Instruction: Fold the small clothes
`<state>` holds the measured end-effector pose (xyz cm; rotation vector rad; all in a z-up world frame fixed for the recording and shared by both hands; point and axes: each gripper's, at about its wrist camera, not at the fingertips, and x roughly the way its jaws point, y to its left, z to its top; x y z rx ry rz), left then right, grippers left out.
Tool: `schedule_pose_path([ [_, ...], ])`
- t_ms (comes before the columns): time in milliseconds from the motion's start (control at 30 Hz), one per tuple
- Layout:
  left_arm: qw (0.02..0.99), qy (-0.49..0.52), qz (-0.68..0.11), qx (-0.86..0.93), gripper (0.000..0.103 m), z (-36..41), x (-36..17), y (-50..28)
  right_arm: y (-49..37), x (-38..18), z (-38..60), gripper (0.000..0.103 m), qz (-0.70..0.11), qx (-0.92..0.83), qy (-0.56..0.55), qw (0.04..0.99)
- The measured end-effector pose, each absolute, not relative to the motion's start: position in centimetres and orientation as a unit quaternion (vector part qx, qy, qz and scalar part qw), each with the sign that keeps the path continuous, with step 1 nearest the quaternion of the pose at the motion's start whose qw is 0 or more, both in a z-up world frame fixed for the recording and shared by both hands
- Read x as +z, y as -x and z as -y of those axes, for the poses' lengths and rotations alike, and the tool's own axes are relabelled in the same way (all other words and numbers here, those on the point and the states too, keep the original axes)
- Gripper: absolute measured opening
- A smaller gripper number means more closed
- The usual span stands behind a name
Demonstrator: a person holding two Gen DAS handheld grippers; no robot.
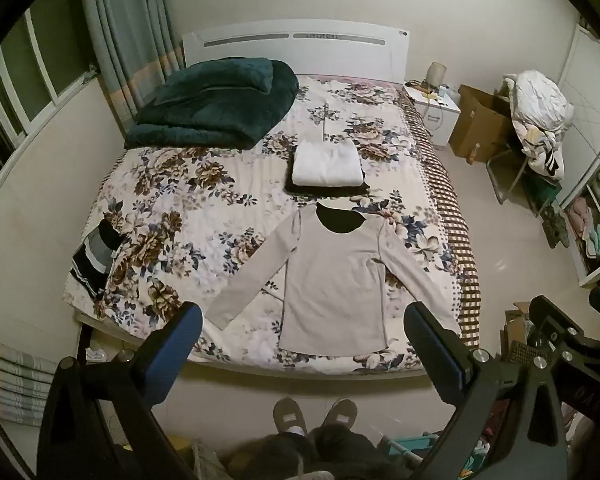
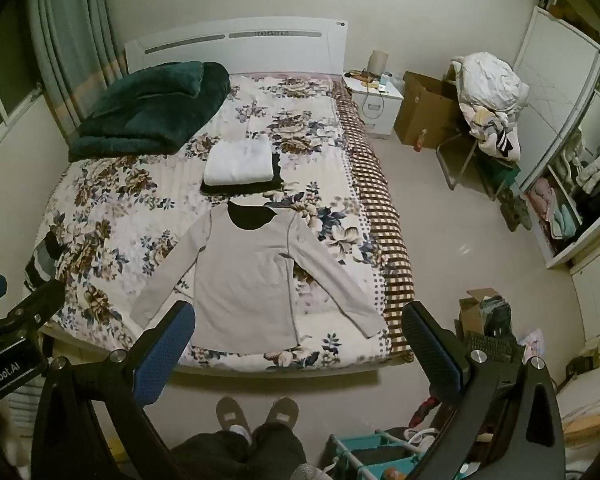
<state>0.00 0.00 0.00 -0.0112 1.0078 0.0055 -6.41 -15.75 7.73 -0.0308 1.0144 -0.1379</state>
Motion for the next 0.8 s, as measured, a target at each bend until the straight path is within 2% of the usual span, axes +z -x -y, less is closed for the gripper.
schedule_pose_path([
  [800,0.879,0.007,-0.477,0.002,0.103,0.1,0.1,-0.4,6.7,9.2,15.6,0.103,-0.475,-0.067,0.02,0.877],
])
